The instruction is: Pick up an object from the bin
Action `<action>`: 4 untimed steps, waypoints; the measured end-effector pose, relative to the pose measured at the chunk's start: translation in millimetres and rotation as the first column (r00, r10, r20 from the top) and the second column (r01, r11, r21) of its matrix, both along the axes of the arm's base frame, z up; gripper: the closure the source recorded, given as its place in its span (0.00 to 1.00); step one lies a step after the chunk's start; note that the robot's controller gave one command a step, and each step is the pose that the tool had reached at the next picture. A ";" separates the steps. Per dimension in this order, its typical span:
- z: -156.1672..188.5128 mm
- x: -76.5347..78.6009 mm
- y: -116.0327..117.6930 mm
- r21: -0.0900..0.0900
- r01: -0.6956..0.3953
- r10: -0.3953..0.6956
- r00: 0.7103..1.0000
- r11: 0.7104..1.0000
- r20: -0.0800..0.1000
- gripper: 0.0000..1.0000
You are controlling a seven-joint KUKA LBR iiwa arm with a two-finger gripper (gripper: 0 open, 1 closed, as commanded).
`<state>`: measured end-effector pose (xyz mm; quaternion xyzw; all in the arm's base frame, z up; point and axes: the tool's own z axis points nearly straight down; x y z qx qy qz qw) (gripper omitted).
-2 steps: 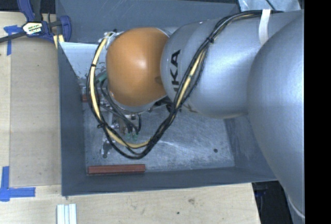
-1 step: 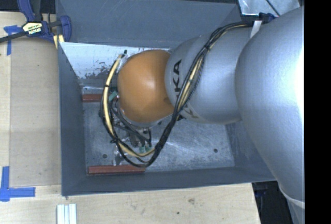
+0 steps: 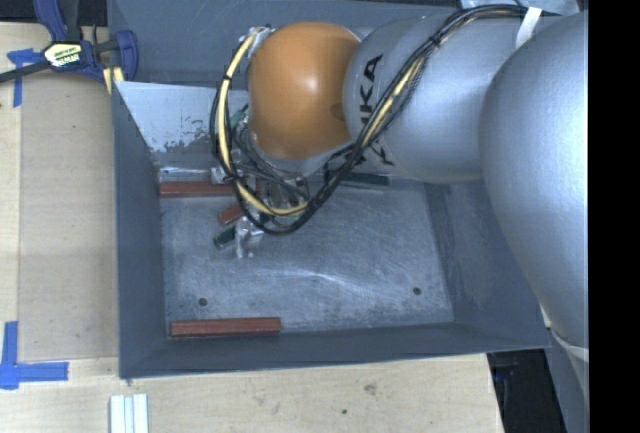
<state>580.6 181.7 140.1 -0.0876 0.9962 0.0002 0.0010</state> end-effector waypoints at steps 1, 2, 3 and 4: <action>-19.2 -41.0 -7.0 0.001 -0.073 0.073 0.997 0.997 0.003 0.00; -45.5 -34.3 -26.9 0.001 -0.048 0.048 0.999 0.999 -0.001 0.00; -57.4 45.7 -31.8 0.013 -0.035 0.035 0.999 0.999 0.007 1.00; -57.4 45.7 -31.9 0.013 -0.035 0.035 0.999 0.999 0.007 1.00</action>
Offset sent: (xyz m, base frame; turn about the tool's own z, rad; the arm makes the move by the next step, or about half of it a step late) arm 0.0220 -0.0503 -0.0701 0.0116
